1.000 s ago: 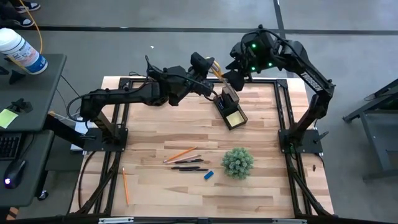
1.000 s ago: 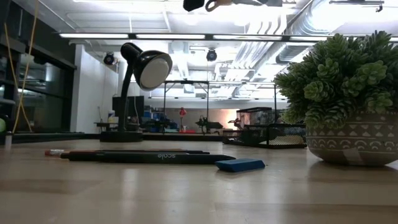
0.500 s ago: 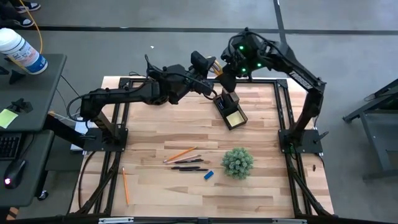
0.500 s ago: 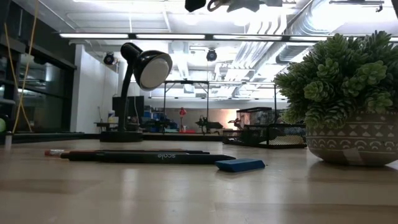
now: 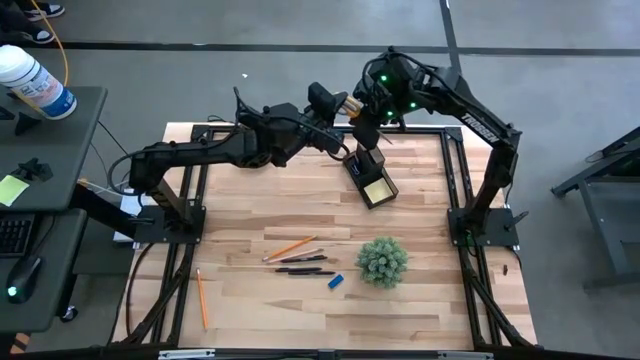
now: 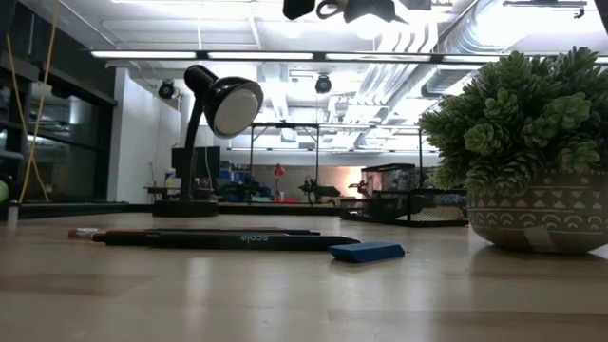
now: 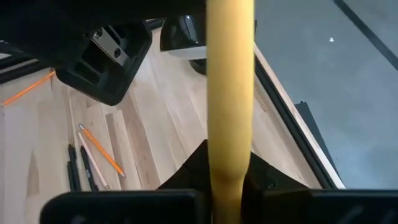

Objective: Pick and place office supplies into organizer
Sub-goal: Put the yellow scissors into the desk organizer

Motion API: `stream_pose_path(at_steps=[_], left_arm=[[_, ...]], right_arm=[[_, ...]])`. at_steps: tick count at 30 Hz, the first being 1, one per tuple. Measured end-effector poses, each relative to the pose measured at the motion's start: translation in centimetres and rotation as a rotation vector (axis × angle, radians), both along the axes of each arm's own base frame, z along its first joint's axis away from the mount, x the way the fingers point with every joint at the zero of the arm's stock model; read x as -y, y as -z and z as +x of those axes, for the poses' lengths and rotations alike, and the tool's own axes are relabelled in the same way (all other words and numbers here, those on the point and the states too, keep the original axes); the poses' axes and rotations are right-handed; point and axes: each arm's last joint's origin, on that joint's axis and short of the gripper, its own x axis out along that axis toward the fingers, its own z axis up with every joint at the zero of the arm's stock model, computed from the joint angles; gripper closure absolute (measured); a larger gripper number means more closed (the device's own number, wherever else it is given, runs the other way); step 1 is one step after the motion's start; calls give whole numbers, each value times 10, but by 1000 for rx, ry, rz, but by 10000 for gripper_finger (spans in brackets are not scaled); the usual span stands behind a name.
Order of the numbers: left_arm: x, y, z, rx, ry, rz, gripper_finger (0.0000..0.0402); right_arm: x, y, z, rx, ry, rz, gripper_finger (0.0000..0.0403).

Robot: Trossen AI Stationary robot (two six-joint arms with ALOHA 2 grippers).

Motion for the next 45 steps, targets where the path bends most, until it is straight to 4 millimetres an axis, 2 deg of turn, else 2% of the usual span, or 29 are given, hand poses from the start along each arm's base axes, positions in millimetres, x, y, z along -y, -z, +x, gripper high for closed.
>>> stream_pose_path(at_steps=[6, 13, 17, 20, 23, 27, 34, 37, 41, 45], left_arm=[[0, 1, 1, -5, -10, 2, 351], [-2, -2, -2, 36, -133, 11, 306], [-3, -2, -3, 34, -197, 7, 297], [-3, -2, -5, 73, -266, -21, 294], [-4, -2, -7, 126, -341, -54, 294], [-5, -2, -12, 155, -414, -77, 300], [3, -9, -38, 203, -405, -203, 306], [7, -11, -56, 229, -382, -304, 307], [13, -11, -74, 259, -337, -440, 307], [16, -10, -82, 257, -307, -513, 307]], right_arm=[[3, 0, -2, -26, 60, -70, 376], [21, -3, -12, -46, 191, -130, 376], [33, -3, -18, -67, 278, -180, 376], [44, -8, -19, -17, 332, -229, 376], [55, -11, -12, 56, 361, -270, 376], [64, -3, 2, 67, 349, -288, 376], [80, 25, 26, 5, 351, -270, 376], [88, 34, 29, -20, 365, -250, 376], [94, 36, 28, -18, 395, -242, 376], [95, 36, 29, -5, 421, -251, 376]])
